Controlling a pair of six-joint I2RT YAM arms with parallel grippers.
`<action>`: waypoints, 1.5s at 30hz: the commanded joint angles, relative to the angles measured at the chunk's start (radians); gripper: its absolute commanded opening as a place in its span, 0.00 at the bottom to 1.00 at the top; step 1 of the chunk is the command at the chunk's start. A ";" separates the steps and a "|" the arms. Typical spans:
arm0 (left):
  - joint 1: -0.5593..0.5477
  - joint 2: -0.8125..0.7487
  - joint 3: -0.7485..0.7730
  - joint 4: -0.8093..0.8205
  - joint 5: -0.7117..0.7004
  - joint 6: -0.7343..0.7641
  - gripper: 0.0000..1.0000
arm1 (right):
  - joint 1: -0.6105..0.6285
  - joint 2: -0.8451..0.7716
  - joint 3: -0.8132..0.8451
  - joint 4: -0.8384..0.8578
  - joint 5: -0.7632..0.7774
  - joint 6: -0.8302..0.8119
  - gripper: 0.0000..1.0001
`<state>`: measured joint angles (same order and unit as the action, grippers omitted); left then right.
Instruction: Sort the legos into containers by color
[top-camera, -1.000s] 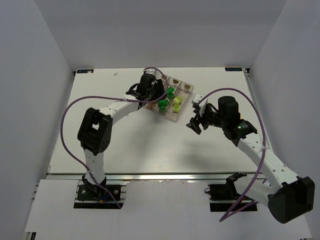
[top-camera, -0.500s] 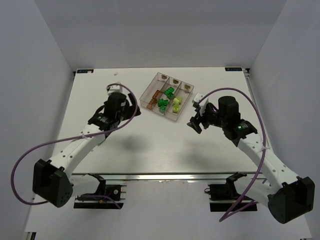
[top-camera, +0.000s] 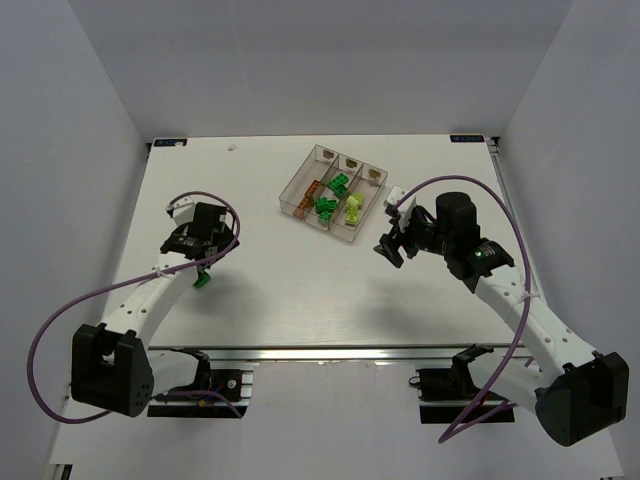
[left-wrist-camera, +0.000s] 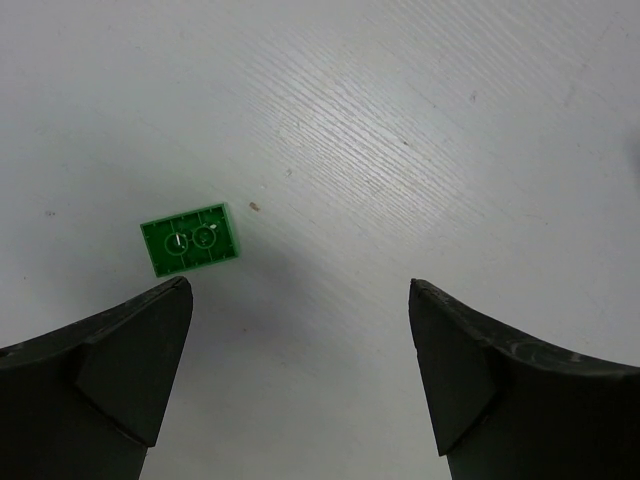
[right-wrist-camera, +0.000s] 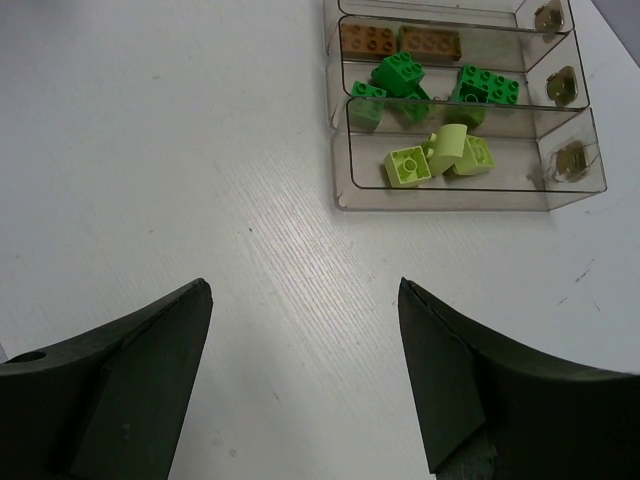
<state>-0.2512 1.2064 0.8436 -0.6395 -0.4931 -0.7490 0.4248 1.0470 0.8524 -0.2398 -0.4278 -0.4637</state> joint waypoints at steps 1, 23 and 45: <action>0.013 -0.018 -0.005 0.003 -0.051 -0.036 0.98 | -0.004 0.004 -0.007 0.004 -0.012 -0.009 0.80; 0.125 0.169 -0.051 0.050 -0.044 0.036 0.85 | -0.004 -0.015 0.000 -0.018 -0.042 -0.024 0.80; 0.170 0.326 -0.026 0.050 -0.009 0.059 0.82 | -0.004 -0.016 0.004 -0.030 -0.061 -0.033 0.81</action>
<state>-0.0853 1.5280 0.8032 -0.5915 -0.5110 -0.7013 0.4248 1.0515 0.8524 -0.2687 -0.4702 -0.4831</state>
